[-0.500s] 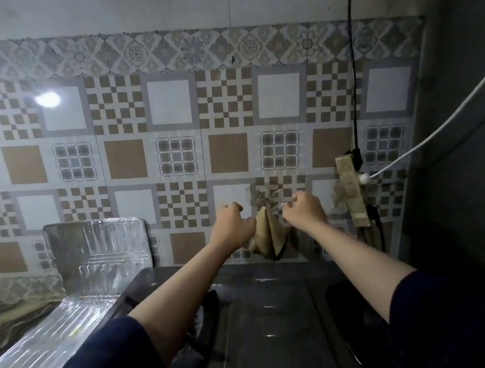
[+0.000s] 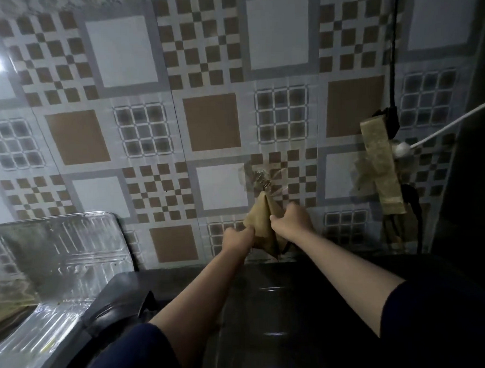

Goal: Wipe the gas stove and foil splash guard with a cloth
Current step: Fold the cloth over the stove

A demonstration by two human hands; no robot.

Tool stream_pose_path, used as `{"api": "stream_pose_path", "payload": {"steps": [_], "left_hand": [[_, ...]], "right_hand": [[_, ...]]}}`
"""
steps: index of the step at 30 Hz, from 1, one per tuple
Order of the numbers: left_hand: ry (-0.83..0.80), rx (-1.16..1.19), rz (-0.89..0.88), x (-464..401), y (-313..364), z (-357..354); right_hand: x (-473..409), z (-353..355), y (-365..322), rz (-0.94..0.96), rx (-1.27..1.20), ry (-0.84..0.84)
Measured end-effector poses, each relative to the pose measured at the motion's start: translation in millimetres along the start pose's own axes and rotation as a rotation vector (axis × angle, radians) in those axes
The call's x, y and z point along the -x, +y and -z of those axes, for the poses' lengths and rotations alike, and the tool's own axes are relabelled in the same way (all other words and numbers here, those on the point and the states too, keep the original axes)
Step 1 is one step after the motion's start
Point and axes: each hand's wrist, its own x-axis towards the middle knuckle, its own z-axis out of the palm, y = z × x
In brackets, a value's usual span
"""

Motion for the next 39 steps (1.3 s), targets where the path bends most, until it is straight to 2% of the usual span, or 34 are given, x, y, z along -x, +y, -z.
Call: {"api": "stream_pose_path", "payload": {"steps": [5, 7, 9, 11, 15, 23, 28, 30, 34, 36, 39], "left_hand": [[-0.084, 0.235, 0.163, -21.9, 8.6, -9.1], [-0.127, 0.323, 0.205, -25.4, 10.7, -10.4], [-0.157, 0.38, 0.226, -24.3, 11.6, -9.7], [-0.189, 0.432, 0.214, -23.6, 11.9, -6.5], [-0.209, 0.39, 0.103, -16.1, 18.9, 5.3], [-0.092, 0.348, -0.182, 18.1, 56.7, 45.2], [-0.035, 0.236, -0.252, 46.9, 83.3, 78.3], [-0.128, 0.052, -0.261, 66.1, 91.7, 93.7], [-0.442, -0.355, -0.283, 109.1, 108.4, 114.0], [-0.566, -0.363, -0.332, 124.3, 112.5, 118.7], [-0.643, -0.203, -0.313, 136.1, 111.5, 124.5]], "right_hand": [[-7.0, -13.2, 4.1, -0.269, -0.435, -0.021], [-7.9, -11.0, 4.1, -0.338, -0.635, -0.026], [-7.6, -5.9, 2.5, -0.365, -0.72, -0.05], [-7.4, -0.2, 0.7, -0.339, -0.678, -0.076], [-5.4, 18.9, -4.3, -0.199, -0.568, -0.1], [15.4, 76.4, -32.3, 0.073, -0.543, -0.043], [40.8, 107.6, -55.8, 0.171, -0.572, -0.04], [55.2, 121.4, -65.1, 0.233, -0.574, -0.079], [79.0, 144.5, -81.5, 0.363, -0.484, -0.242], [90.4, 153.3, -87.5, 0.386, -0.474, -0.324], [105.2, 161.3, -93.3, 0.413, -0.489, -0.392]]}}
